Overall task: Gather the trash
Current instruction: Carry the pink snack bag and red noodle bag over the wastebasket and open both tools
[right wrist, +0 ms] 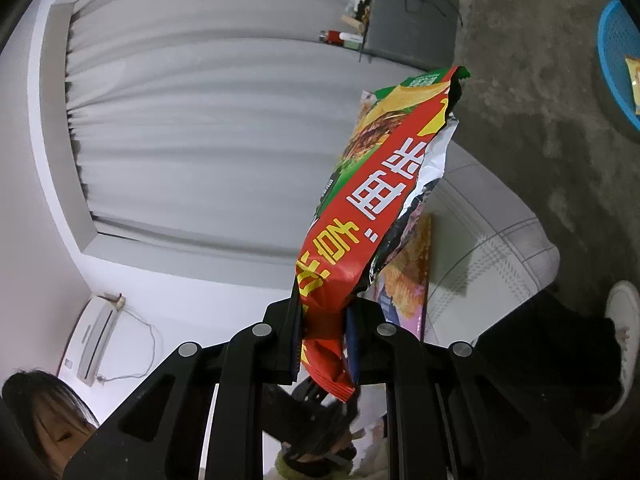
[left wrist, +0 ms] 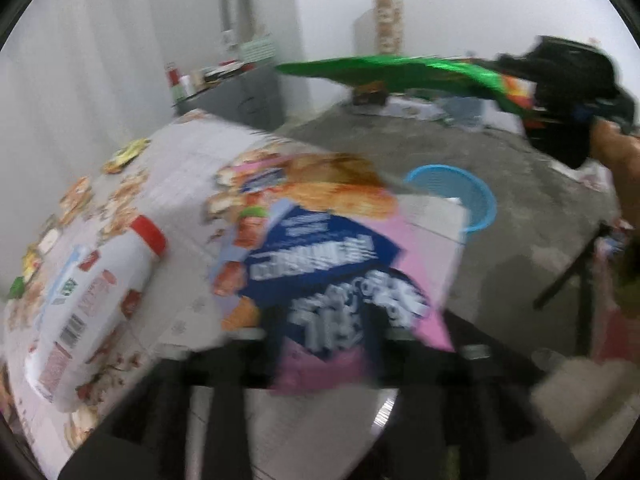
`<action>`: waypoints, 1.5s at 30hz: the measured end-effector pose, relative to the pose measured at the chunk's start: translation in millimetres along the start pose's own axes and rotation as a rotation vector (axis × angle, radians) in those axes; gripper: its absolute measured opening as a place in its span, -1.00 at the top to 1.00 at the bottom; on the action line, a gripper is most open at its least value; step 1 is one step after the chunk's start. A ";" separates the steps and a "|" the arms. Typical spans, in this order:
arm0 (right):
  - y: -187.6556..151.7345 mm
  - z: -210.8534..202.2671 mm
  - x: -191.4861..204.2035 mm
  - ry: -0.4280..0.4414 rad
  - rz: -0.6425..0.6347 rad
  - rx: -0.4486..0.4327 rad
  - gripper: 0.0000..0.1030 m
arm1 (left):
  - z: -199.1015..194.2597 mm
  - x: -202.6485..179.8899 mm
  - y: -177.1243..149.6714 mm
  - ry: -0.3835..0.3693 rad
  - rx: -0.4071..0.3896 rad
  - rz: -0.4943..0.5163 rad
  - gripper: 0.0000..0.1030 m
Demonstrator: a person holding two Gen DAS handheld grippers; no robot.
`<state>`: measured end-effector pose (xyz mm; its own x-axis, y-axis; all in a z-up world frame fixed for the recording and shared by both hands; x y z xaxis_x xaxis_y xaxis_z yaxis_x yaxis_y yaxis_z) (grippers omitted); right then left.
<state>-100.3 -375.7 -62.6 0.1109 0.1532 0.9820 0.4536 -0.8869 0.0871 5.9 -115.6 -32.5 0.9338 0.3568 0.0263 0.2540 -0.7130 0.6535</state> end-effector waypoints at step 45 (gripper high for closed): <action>20.2 -137.8 13.4 -0.180 -0.047 -0.455 0.68 | -38.8 -75.0 98.0 -0.012 -0.314 0.237 0.91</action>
<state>-211.6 -451.6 -24.6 0.2685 0.2344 0.9343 0.0334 -0.9716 0.2342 -49.0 -188.8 58.8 0.9605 0.1965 0.1968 -0.0566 -0.5546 0.8302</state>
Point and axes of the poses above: each gripper's, at about its wrist camera, not at the fingertips, and z roughly the way its jaws point, x to its left, y to its top, the point moved 3 cm from there along z, roughly the way its jaws point, and after that the axes turned 4 degrees about -y, right-handed, at the moved point
